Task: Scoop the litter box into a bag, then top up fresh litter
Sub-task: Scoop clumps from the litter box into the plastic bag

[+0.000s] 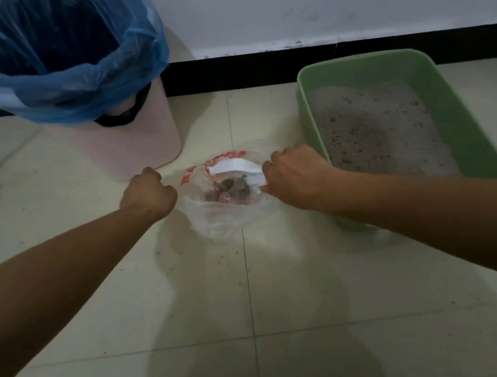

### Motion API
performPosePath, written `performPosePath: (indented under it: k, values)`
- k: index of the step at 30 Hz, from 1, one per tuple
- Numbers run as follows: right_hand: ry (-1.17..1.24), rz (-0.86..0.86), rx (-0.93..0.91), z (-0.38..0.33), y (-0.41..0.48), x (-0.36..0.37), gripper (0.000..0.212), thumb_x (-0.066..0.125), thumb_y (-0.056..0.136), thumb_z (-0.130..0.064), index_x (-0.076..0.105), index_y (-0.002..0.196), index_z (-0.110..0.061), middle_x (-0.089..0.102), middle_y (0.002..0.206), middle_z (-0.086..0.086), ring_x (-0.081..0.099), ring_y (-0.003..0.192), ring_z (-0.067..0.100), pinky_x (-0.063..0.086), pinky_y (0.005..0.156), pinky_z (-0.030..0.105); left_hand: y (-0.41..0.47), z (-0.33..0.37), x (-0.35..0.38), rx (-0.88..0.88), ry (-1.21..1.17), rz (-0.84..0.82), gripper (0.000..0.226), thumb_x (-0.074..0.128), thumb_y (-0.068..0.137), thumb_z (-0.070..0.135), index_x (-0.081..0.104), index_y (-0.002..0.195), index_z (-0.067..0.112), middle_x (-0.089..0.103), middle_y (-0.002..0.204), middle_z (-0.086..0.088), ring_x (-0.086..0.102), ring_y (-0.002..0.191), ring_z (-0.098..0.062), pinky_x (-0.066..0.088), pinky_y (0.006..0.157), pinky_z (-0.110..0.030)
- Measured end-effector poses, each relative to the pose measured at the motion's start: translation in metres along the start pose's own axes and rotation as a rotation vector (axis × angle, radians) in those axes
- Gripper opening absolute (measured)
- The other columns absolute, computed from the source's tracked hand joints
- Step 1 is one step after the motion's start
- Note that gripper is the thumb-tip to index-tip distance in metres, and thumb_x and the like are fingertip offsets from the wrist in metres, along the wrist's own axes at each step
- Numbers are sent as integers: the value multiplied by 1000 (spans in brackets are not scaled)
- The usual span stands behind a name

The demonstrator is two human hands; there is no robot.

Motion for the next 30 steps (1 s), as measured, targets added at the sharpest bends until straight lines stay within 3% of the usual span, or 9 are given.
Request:
performPosePath:
  k: [6, 9, 11, 14, 16, 18, 21, 25, 30]
  values:
    - [74, 131, 51, 24, -13, -3, 58, 30, 99, -62, 57, 118, -14, 63, 97, 9, 55, 70, 26, 33, 59, 32, -4, 0, -1, -1, 7, 14, 38, 53, 85, 20, 52, 122, 9, 61, 112, -15, 59, 96, -35, 53, 80, -40]
    - [463, 63, 253, 49, -26, -2, 59, 32, 98, -64, 61, 88, -14, 59, 74, 5, 52, 62, 23, 32, 50, 30, -4, 9, -1, 20, 4, -10, 42, 56, 85, 21, 51, 125, 8, 61, 116, -14, 59, 100, -34, 53, 82, -40]
    - [743, 92, 403, 71, -38, 2, 60, 34, 99, -61, 54, 69, -13, 52, 61, 4, 51, 57, 22, 36, 51, 31, -5, 21, 0, 45, 33, -6, 46, 56, 86, 27, 48, 127, 7, 57, 121, -17, 57, 105, -37, 50, 85, -42]
    - [873, 141, 558, 110, -62, 9, 64, 32, 100, -61, 59, 73, -10, 49, 59, 4, 45, 51, 19, 33, 51, 28, -12, 52, -1, 155, 247, 144, 52, 50, 91, 37, 43, 132, 6, 45, 132, -21, 43, 118, -40, 37, 96, -50]
    - [874, 149, 635, 136, -82, 17, 61, 30, 99, -63, 57, 73, -16, 49, 61, 2, 43, 51, 17, 29, 50, 25, -21, 80, -2, 296, 242, 238, 51, 47, 92, 36, 42, 134, 6, 42, 136, -21, 38, 123, -39, 31, 100, -51]
    - [804, 138, 720, 162, -103, 30, 59, 27, 95, -72, 54, 75, -23, 51, 63, -2, 47, 54, 14, 30, 51, 25, -28, 110, 2, 377, 101, 227, 50, 47, 93, 32, 42, 136, 8, 39, 140, -19, 34, 127, -37, 29, 103, -50]
    - [641, 46, 793, 192, -125, 55, 71, 21, 85, -85, 55, 101, -25, 58, 74, -1, 56, 64, 18, 41, 58, 29, -38, 154, 17, 405, -111, 131, 48, 46, 94, 27, 42, 138, 8, 40, 141, -18, 37, 129, -34, 32, 106, -46]
    - [403, -76, 734, 206, -141, 77, 61, 32, 96, -69, 56, 118, -17, 56, 86, 7, 53, 72, 26, 39, 61, 32, -56, 206, 53, 345, -303, -119, 48, 42, 97, 26, 42, 141, 6, 45, 142, -16, 45, 128, -32, 35, 106, -35]
    - [278, -115, 646, 205, -122, 93, 41, 34, 103, -52, 53, 100, -16, 55, 78, 4, 54, 68, 24, 39, 58, 31, -72, 248, 86, 290, -458, -299, 47, 30, 102, 34, 57, 115, -2, 57, 124, -27, 54, 113, -40, 44, 97, -40]
Point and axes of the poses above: each hand's wrist, its own y-axis towards the middle knuckle, its own x-axis out of the palm, z = x × y, the point moved 4 cm from there along y, towards the middle knuckle
